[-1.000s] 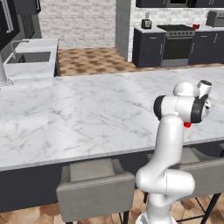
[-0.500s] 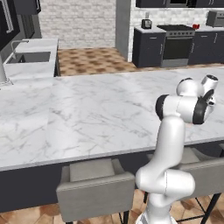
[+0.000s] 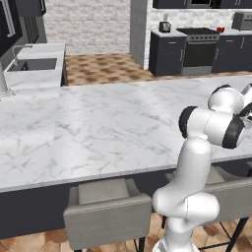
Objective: Four empty soda cans are scattered around the kitchen. Gather all the cans and cluster them next to the stove for recycling.
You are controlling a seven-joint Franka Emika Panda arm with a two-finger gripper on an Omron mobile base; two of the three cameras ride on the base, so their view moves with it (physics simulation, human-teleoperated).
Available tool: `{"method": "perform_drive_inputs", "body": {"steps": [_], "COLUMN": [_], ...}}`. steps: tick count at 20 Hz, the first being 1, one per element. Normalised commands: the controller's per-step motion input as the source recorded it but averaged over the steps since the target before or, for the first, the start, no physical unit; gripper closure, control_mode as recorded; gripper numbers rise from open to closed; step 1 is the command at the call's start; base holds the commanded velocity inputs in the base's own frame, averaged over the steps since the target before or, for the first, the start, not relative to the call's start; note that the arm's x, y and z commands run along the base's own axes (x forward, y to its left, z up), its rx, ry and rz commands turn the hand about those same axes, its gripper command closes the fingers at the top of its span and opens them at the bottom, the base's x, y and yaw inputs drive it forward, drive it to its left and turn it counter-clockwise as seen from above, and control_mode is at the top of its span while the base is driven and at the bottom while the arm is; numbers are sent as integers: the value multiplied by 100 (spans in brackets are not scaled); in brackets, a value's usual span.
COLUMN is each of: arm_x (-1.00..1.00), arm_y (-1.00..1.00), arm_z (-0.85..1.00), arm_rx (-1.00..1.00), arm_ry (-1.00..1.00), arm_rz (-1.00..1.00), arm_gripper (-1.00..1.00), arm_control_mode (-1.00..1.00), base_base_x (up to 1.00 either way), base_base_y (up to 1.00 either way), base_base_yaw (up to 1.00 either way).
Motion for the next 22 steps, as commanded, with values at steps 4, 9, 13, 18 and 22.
{"method": "perform_drive_inputs", "body": {"steps": [4, 9, 13, 18, 22], "arm_x": [-67, -58, -60, -70, -72], "arm_y": [44, 55, 58, 52, 27], "arm_z": [18, 20, 19, 23, 43], "arm_rx": [-4, -9, -11, -9, -4], "arm_ry": [-5, -1, -2, -7, -8], "arm_rz": [-2, -3, -3, -4, -4], "arm_gripper": [100, 100, 100, 100, 100], "arm_control_mode": [-100, -100, -100, -100, -100], "base_base_x": [0, 0, 0, 0, 0], "base_base_y": [0, 0, 0, 0, 0], "base_base_yaw": [0, 0, 0, 0, 0]}}
